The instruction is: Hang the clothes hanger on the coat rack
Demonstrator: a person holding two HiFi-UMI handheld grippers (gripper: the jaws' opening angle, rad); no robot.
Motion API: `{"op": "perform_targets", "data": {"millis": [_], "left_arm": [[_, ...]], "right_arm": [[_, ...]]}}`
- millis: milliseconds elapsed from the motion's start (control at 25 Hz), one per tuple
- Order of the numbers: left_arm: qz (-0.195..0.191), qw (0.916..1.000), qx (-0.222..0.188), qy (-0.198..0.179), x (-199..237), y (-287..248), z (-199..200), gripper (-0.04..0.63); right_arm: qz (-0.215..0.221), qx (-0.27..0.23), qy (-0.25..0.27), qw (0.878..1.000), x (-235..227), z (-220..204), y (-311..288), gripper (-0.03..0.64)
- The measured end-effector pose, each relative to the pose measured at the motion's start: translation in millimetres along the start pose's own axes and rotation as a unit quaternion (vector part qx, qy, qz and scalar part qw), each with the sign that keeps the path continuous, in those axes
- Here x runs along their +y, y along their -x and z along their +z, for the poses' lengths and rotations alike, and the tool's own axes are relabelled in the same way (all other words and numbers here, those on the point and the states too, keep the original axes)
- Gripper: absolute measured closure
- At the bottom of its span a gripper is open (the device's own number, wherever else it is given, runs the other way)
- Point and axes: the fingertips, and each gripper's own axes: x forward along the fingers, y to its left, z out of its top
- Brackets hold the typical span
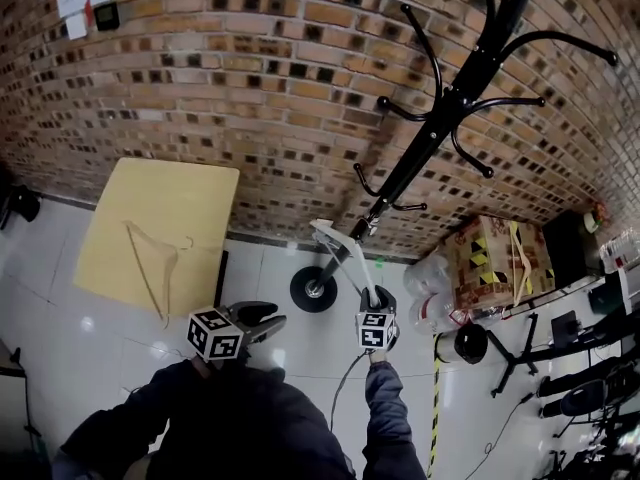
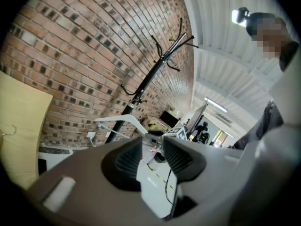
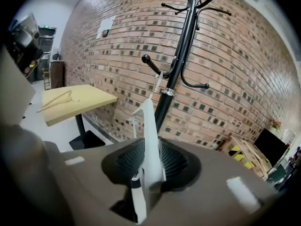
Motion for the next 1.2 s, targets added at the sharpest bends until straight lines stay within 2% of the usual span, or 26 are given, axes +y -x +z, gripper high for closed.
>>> {"op": "perform_targets", "data": {"millis": [240,400,480,640,760,920,1200], "left_arm": [[-0.016,0.9998,0.01,-0.007,-9,-12,0,0.446],[-0.027,0.9993,0.019,-0.017,-15,-22,-4,0.446],[-0.03,0.9991,0.021,-0.023,-18,-25,-5,0.446],[-0.043,0.9977,0.032,-0.042,-31,-36,-8,0.446],[-0.074,0.9933,0.052,-0.071,-51,-47,-15,0.485],[-0.114,0.9859,0.074,-0.098,-77,-63,-28,0.491],[-0.168,0.9738,0.114,-0.101,-113,-85,-53,0.499]], "right_arm": [[-0.032,-0.016,-0.007,0.999,-13,-6,38,0.525],[-0.035,-0.041,-0.061,0.997,-10,-15,79,0.53],[-0.032,-0.062,-0.086,0.994,-4,-10,105,0.563],[-0.017,-0.1,-0.114,0.988,16,4,159,0.571],[0.0,-0.129,-0.138,0.982,30,13,200,0.575],[0.006,-0.161,-0.177,0.971,39,13,243,0.587],[-0.024,-0.159,-0.202,0.966,53,4,280,0.611]]}}
